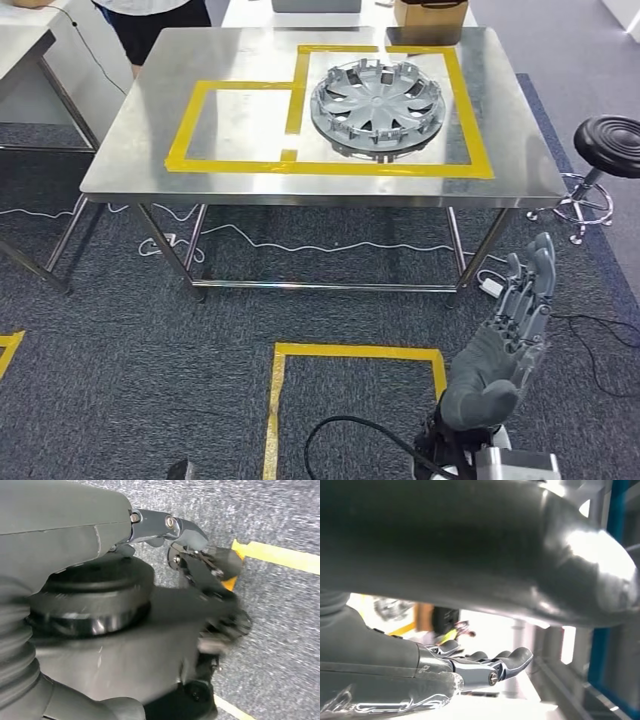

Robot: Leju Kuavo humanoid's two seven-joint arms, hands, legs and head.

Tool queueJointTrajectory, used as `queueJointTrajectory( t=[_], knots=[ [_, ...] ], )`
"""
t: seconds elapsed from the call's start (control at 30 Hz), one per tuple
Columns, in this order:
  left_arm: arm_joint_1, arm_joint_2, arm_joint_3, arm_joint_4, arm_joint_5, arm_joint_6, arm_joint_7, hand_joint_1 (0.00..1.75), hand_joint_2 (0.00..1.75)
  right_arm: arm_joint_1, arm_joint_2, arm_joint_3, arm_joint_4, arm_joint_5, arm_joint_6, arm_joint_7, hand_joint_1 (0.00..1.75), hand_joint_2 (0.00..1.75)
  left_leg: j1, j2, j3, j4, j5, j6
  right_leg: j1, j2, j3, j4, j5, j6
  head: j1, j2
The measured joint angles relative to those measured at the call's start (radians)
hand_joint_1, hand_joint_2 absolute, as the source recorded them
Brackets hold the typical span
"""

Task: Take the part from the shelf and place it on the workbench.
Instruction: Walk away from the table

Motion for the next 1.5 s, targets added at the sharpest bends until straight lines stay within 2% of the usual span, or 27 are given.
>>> queueJointTrajectory(
  t=[0.07,0.1,0.17,0.23,0.27,0.3,0.33,0.4,0.47,0.5,0.6,0.67,0.77,0.8,0.83,0.9,0.97,1.03,1.13,1.2,1.27,1.3,1.33,1.37,1.4,1.47,1.5],
  knots=[
    [-0.002,-0.001,0.0,0.0,0.001,0.0,0.0,0.0,1.75,0.008,0.013,-0.023,0.006,-0.006,0.0,0.021,0.0,0.0,-0.001,-0.001,0.044,-0.061,-0.012,0.004,0.002,0.0,-0.007,0.002,0.008,0.004,0.0,0.0],
    [-0.002,-0.003,0.0,0.0,0.0,0.0,0.0,0.0,1.75,0.021,0.028,-0.06,0.04,-0.012,0.0,0.046,0.0,0.0,-0.002,-0.002,0.06,-0.101,-0.016,0.015,0.002,0.0,-0.019,0.002,0.017,0.013,0.0,0.0],
    [-0.001,-0.006,0.001,0.0,-0.003,0.0,0.001,0.0,0.87,0.046,0.061,-0.149,0.13,-0.022,0.0,0.09,0.0,0.0,-0.003,-0.002,0.068,-0.159,-0.014,0.04,0.0,0.0,-0.053,0.039,-0.005,0.03,0.003,0.0],
    [0.001,-0.007,0.001,0.0,-0.005,0.0,0.002,0.0,0.0,0.054,0.08,-0.213,0.208,-0.024,0.0,0.096,0.0,0.0,-0.003,0.0,0.051,-0.161,0.001,0.053,-0.001,0.001,-0.093,0.154,-0.086,0.042,0.007,0.0],
    [0.001,-0.007,0.001,0.0,-0.006,0.0,0.002,0.0,0.0,0.055,0.085,-0.234,0.235,-0.024,0.0,0.096,0.0,0.0,-0.003,0.001,0.047,-0.161,0.006,0.055,-0.002,0.001,-0.108,0.222,-0.12,0.044,0.008,0.0],
    [0.001,-0.007,0.001,0.0,-0.007,0.0,0.002,0.0,0.0,0.056,0.091,-0.251,0.26,-0.024,0.0,0.1,0.0,0.0,-0.003,0.001,0.043,-0.161,0.009,0.054,-0.003,0.001,-0.115,0.269,-0.134,0.046,0.008,0.0],
    [0.001,-0.007,0.001,0.0,-0.009,0.0,0.003,0.0,0.0,0.058,0.097,-0.27,0.284,-0.024,0.0,0.112,0.0,0.0,-0.002,0.002,0.039,-0.16,0.013,0.052,-0.004,0.0,-0.106,0.28,-0.128,0.047,0.008,0.0],
    [0.001,-0.007,0.0,0.0,-0.015,0.0,0.003,0.0,0.0,0.053,0.114,-0.317,0.341,-0.036,0.002,0.14,0.0,0.0,0.0,0.002,0.032,-0.158,0.018,0.047,-0.009,0.0,-0.032,0.188,-0.083,0.051,0.008,0.0],
    [0.0,-0.007,0.0,0.0,-0.023,0.0,0.006,0.0,0.0,0.035,0.13,-0.379,0.418,-0.062,0.007,0.142,0.0,0.0,-0.001,0.001,0.025,-0.154,0.021,0.038,-0.012,0.001,0.058,0.058,-0.063,0.051,0.008,0.0],
    [0.0,-0.007,0.0,0.0,-0.027,0.0,0.007,0.0,0.0,0.024,0.137,-0.415,0.463,-0.073,0.01,0.136,0.0,0.0,-0.003,0.001,0.023,-0.15,0.023,0.033,-0.012,0.002,0.08,0.022,-0.064,0.047,0.008,0.0],
    [-0.001,-0.007,-0.001,0.0,-0.037,0.0,0.01,0.0,0.0,-0.016,0.148,-0.535,0.633,-0.065,0.011,0.121,0.0,0.0,-0.003,0.0,0.015,-0.142,0.026,0.018,-0.009,0.005,0.076,0.009,-0.065,0.026,0.008,0.0],
    [-0.002,-0.007,-0.002,0.0,-0.045,-0.001,0.011,0.0,0.0,-0.07,0.148,-0.626,0.808,-0.05,0.011,0.107,0.0,0.0,-0.002,0.0,-0.004,-0.107,-0.004,0.009,-0.01,0.006,0.069,0.009,-0.058,0.012,0.006,0.0],
    [-0.004,-0.006,-0.003,0.0,-0.055,-0.002,0.013,0.0,0.0,-0.138,0.138,-0.761,1.103,-0.028,0.018,0.102,0.0,0.0,-0.002,0.0,-0.09,0.074,-0.103,0.003,-0.007,0.002,0.055,0.008,-0.049,-0.002,0.0,0.0],
    [-0.003,-0.005,-0.004,0.0,-0.058,-0.002,0.015,0.0,0.0,-0.149,0.131,-0.793,1.197,-0.012,0.032,0.112,0.0,0.0,-0.002,0.0,-0.113,0.126,-0.12,0.003,-0.005,0.0,0.05,0.008,-0.047,-0.004,0.0,0.0],
    [-0.001,-0.004,-0.004,0.0,-0.06,-0.003,0.016,0.0,0.0,-0.156,0.123,-0.817,1.283,0.008,0.053,0.125,0.0,0.0,-0.002,0.0,-0.12,0.146,-0.116,0.006,-0.003,-0.001,0.046,0.008,-0.045,-0.006,0.0,0.0],
    [0.003,-0.002,-0.004,0.0,-0.064,-0.005,0.017,0.0,0.0,-0.16,0.108,-0.844,1.426,0.053,0.106,0.15,0.0,0.0,-0.004,0.0,-0.082,0.085,-0.063,0.015,0.0,0.0,0.042,0.009,-0.04,-0.005,0.0,0.0],
    [0.003,0.0,-0.004,0.0,-0.064,-0.008,0.013,0.0,0.0,-0.157,0.099,-0.852,1.523,0.095,0.159,0.175,0.0,0.0,-0.009,0.0,-0.009,-0.041,-0.009,0.029,0.003,0.002,0.039,0.01,-0.036,0.0,0.0,0.0],
    [0.002,0.0,-0.004,0.0,-0.065,-0.011,0.01,0.0,0.0,-0.157,0.092,-0.853,1.597,0.119,0.198,0.202,0.0,0.0,-0.013,0.0,0.03,-0.117,0.004,0.037,0.007,0.003,0.034,0.013,-0.031,0.008,0.0,0.0],
    [0.003,0.0,-0.004,0.0,-0.066,-0.015,0.008,0.0,0.0,-0.157,0.08,-0.854,1.671,0.131,0.228,0.252,0.0,0.0,-0.01,0.0,0.028,-0.137,0.006,0.046,0.008,0.002,0.022,0.021,-0.03,0.024,0.001,0.0],
    [0.004,0.001,-0.004,0.0,-0.067,-0.017,0.007,0.0,0.0,-0.157,0.072,-0.854,1.704,0.138,0.252,0.317,0.0,0.0,-0.006,0.001,0.024,-0.141,0.014,0.056,0.007,0.002,-0.006,0.086,-0.078,0.034,0.006,0.0],
    [0.005,0.003,-0.004,0.0,-0.07,-0.018,0.007,0.0,0.0,-0.156,0.067,-0.854,1.732,0.139,0.275,0.369,0.0,0.0,-0.007,0.003,0.017,-0.14,0.02,0.061,0.005,0.003,-0.059,0.219,-0.153,0.043,0.011,0.0],
    [0.005,0.004,-0.004,0.0,-0.073,-0.018,0.007,0.0,0.0,-0.156,0.065,-0.855,1.742,0.136,0.286,0.392,0.0,0.0,-0.008,0.003,0.013,-0.139,0.023,0.062,0.005,0.003,-0.079,0.275,-0.176,0.046,0.011,0.0],
    [0.006,0.005,-0.005,0.0,-0.077,-0.019,0.008,0.0,0.0,-0.156,0.063,-0.857,1.751,0.13,0.298,0.423,0.0,0.0,-0.008,0.004,0.009,-0.139,0.025,0.062,0.005,0.003,-0.084,0.3,-0.182,0.047,0.011,0.0],
    [0.006,0.006,-0.005,0.0,-0.081,-0.019,0.01,0.0,0.0,-0.156,0.062,-0.861,1.757,0.122,0.312,0.464,0.0,0.0,-0.008,0.004,0.007,-0.138,0.028,0.061,0.005,0.002,-0.068,0.286,-0.169,0.047,0.011,0.0],
    [0.006,0.007,-0.007,0.0,-0.086,-0.02,0.013,0.0,0.0,-0.156,0.06,-0.867,1.762,0.113,0.324,0.504,0.0,0.0,-0.008,0.003,0.006,-0.138,0.029,0.061,0.005,0.002,-0.034,0.234,-0.143,0.046,0.011,0.0],
    [0.006,0.008,-0.01,0.0,-0.094,-0.021,0.019,0.0,0.0,-0.157,0.058,-0.881,1.767,0.1,0.342,0.564,0.0,0.0,-0.01,0.003,0.004,-0.134,0.031,0.056,0.005,0.002,0.053,0.09,-0.094,0.04,0.011,0.0],
    [0.006,0.009,-0.013,0.0,-0.096,-0.022,0.02,0.0,0.0,-0.158,0.058,-0.886,1.768,0.097,0.349,0.574,0.0,0.0,-0.012,0.003,0.002,-0.132,0.032,0.052,0.005,0.002,0.082,0.04,-0.081,0.035,0.01,0.0]
  ],
)
